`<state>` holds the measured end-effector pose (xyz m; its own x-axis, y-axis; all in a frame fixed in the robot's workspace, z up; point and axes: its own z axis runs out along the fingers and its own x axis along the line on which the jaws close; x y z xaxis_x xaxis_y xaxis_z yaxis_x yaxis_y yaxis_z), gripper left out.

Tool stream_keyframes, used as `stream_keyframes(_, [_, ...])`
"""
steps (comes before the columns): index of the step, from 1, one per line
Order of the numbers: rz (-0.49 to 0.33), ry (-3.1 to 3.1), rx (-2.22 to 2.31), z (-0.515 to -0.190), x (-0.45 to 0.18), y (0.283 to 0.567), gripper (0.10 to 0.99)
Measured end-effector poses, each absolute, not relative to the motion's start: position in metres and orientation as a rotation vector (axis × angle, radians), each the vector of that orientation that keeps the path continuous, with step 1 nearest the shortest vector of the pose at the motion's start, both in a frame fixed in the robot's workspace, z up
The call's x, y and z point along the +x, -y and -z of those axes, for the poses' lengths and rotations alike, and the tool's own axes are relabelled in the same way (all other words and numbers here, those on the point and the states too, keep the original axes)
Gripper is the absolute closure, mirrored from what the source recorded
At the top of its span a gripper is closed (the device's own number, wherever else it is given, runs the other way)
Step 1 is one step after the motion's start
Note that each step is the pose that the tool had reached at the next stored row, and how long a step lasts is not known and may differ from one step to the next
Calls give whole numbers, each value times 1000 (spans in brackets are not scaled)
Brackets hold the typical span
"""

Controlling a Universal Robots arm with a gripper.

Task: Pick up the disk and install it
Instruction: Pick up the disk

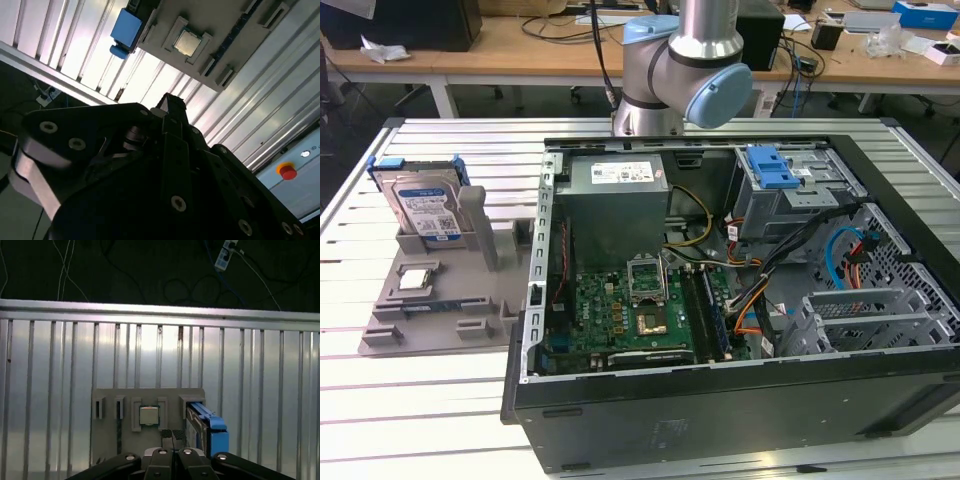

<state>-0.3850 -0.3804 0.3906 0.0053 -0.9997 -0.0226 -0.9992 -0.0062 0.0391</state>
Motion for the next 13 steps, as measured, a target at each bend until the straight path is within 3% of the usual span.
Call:
stream_keyframes(9, [69, 2309, 2114, -390, -385, 380, 973])
stream_keyframes(13, [69, 2310, 2114, -390, -385, 380, 729])
